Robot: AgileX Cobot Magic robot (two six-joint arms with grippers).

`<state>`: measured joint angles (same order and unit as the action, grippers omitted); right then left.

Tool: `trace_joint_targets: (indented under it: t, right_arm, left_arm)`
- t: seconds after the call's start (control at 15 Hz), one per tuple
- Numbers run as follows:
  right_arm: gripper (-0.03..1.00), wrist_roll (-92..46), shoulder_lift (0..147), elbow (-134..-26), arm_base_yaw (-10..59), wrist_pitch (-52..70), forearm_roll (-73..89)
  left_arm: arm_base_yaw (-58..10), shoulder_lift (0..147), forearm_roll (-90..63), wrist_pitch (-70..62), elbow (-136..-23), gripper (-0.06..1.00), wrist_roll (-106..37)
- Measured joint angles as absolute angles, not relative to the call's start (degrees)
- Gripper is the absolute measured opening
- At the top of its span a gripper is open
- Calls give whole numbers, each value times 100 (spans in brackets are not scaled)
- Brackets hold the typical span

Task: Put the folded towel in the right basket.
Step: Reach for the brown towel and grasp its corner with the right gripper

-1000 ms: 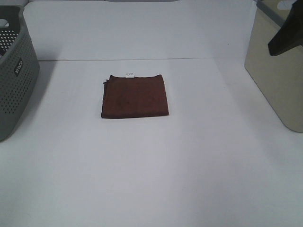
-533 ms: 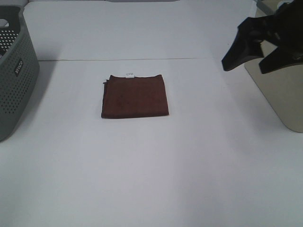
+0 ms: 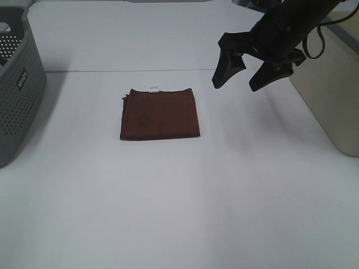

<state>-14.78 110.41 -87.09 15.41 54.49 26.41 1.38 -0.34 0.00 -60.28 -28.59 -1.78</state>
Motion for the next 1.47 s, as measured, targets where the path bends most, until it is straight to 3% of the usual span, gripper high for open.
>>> trace_joint_targets:
  t: [1.0, 1.47]
  right_arm:
    - [82, -1696, 14118, -11505, 1541, 5907, 3718]
    - [80, -1696, 14547, -11751, 1541, 5432, 3908]
  left_arm:
    - [138, -34, 0, -6028, -2859, 88, -178]
    - [138, -34, 0, -6028, -2859, 88, -178]
